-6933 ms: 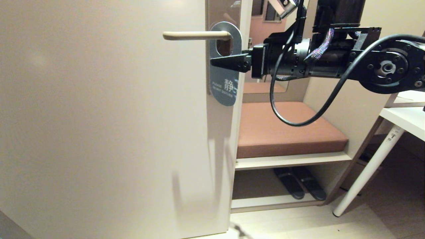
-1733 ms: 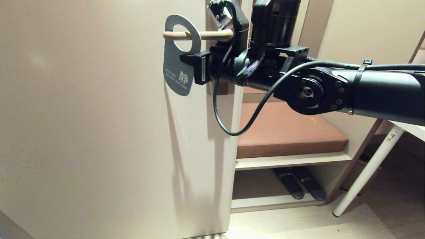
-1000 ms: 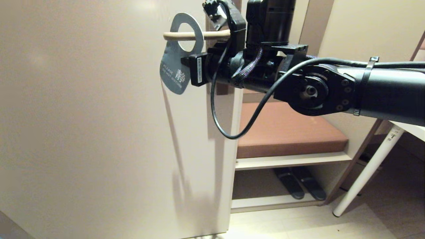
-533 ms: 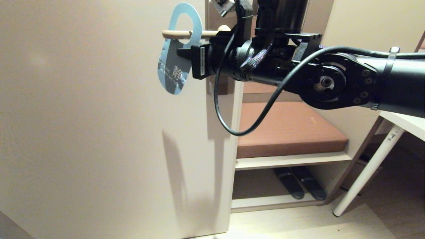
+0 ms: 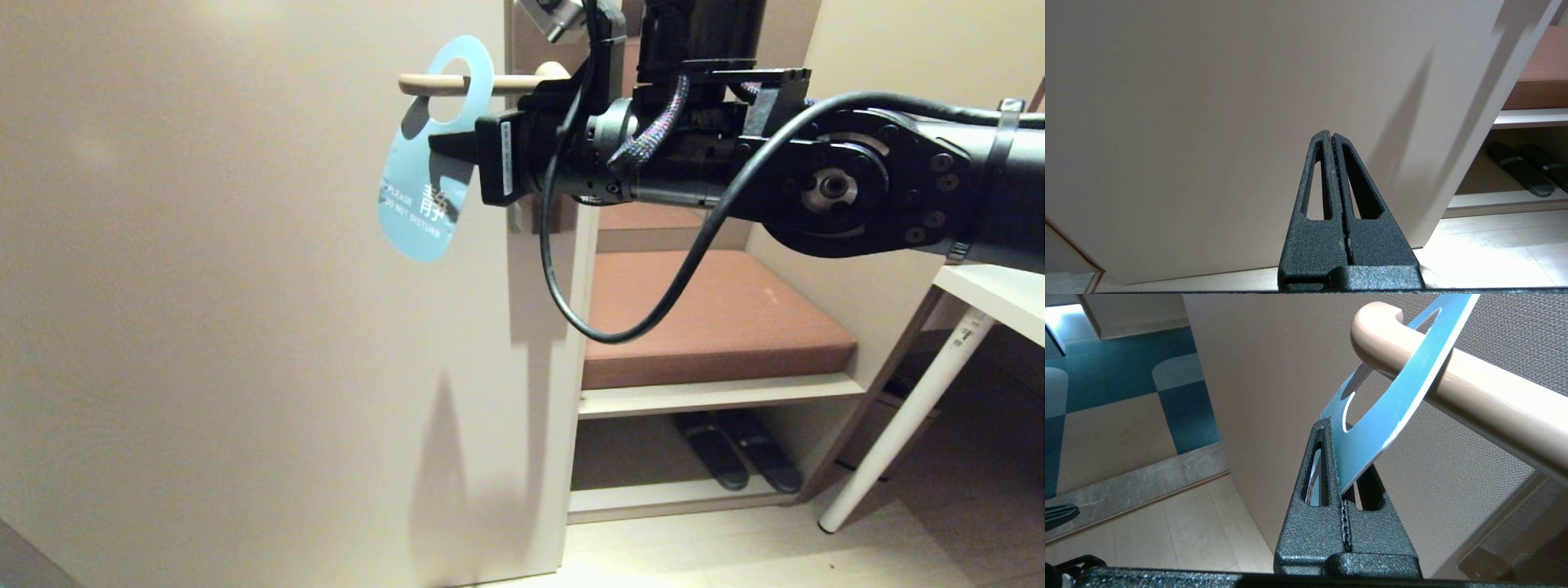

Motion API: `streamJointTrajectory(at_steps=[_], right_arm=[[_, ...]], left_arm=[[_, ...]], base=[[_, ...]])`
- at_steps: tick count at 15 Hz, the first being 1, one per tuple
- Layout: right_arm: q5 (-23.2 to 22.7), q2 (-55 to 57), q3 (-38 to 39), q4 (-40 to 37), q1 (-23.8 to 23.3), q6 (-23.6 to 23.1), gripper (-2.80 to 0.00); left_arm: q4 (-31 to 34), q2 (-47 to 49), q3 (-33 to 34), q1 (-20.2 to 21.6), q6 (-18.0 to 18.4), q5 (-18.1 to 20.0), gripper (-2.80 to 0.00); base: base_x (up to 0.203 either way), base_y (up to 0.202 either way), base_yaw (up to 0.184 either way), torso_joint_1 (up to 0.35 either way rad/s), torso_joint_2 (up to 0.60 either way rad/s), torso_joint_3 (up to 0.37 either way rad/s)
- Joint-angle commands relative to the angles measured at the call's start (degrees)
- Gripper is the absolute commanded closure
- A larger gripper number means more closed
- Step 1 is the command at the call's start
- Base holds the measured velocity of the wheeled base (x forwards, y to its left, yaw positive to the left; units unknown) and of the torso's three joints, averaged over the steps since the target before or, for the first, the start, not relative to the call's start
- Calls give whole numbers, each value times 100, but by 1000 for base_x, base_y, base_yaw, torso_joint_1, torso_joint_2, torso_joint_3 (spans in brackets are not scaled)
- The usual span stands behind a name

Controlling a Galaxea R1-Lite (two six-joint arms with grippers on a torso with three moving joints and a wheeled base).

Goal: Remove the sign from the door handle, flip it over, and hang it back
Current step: Take down the sign

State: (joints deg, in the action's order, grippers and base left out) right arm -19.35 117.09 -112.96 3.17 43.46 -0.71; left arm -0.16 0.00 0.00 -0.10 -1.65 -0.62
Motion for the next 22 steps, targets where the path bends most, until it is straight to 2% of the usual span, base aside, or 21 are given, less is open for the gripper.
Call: streamJointTrajectory(at_steps=[1, 14, 22], right_arm=[[-8, 7, 2, 17, 5, -17, 0], [-33, 279, -96, 250, 5, -140, 0], [-980, 329, -95, 766, 22, -149, 0]], left_arm=[[-2, 0, 0, 1, -2, -8, 0], [-2, 0, 0, 1, -2, -5, 0], [-2, 0, 0, 1, -2, -8, 0]], base=[[0, 0, 0, 0, 0, 0], [0, 0, 0, 0, 0, 0], [0, 0, 0, 0, 0, 0]])
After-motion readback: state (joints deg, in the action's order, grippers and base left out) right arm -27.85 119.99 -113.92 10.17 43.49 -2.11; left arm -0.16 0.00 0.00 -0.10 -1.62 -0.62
